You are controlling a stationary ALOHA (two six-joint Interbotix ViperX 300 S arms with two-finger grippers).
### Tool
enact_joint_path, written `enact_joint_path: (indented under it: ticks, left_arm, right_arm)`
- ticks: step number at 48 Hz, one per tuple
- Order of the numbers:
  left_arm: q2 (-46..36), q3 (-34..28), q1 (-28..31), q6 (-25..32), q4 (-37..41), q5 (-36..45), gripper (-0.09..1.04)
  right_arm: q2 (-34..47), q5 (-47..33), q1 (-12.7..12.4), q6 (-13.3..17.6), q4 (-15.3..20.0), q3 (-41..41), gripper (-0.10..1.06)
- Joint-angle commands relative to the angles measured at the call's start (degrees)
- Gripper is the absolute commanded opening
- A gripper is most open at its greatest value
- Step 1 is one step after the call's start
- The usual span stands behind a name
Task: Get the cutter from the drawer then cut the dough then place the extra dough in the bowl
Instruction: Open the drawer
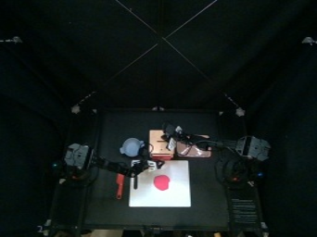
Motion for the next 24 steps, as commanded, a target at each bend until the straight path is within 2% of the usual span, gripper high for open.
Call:
enact_joint_path:
  ticks: [1,24]
  left_arm:
    - [-1.85,-0.88,0.88,0.09,0.18,-0.44,0.88]
    - [-1.58,-1.67,1.49,-0.09,-0.09,-0.44,0.86]
  right_arm:
    - [0.26,0.88,0.09,0.00,-0.09,0.53,0.03]
    - [0.26,0.88,0.18,0.00,-0.18,0.53,0.03]
